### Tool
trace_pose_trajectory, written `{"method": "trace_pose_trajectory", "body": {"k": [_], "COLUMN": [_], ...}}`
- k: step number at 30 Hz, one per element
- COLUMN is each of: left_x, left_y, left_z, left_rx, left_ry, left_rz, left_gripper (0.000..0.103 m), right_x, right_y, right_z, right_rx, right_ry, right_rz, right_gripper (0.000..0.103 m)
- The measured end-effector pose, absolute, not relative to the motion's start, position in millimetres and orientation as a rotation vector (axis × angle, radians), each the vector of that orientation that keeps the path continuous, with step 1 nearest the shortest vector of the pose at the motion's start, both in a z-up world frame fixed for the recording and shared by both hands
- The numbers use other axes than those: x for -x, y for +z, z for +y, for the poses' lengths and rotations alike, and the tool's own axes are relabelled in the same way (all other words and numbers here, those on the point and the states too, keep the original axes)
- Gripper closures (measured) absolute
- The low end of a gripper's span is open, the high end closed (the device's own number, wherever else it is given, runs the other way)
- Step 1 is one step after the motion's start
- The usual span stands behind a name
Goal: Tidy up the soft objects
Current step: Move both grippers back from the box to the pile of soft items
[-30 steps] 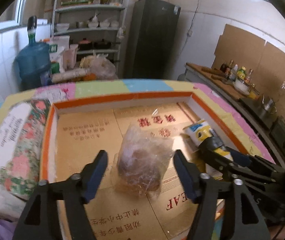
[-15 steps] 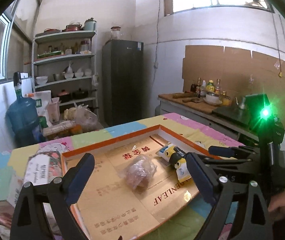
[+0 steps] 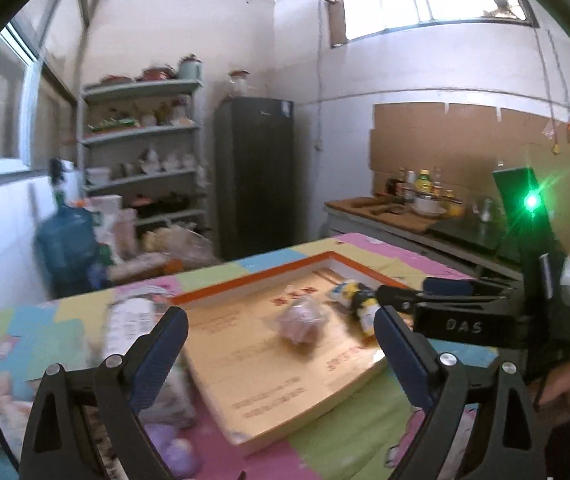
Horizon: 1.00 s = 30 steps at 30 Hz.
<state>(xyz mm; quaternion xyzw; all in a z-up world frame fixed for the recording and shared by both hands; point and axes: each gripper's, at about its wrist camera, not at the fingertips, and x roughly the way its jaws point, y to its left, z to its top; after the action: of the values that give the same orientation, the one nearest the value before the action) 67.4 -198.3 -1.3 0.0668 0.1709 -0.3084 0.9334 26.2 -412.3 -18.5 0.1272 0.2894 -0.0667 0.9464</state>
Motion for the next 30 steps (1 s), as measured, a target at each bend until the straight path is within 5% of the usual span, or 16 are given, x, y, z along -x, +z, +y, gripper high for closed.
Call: {"method": "trace_pose_trajectory", "body": {"k": [30], "left_x": [-38], "left_y": [-7], "left_z": [-17], "left_rx": [-0.017], "left_ry": [-0.272], "left_rz": [0.353], "left_gripper": [0.01], "right_x": [2], "right_y": [0], "right_z": [-258], "right_rx": [-0.177], "right_ry": [0.098], "right_rz": [0.477], "right_gripper": [0.028]}}
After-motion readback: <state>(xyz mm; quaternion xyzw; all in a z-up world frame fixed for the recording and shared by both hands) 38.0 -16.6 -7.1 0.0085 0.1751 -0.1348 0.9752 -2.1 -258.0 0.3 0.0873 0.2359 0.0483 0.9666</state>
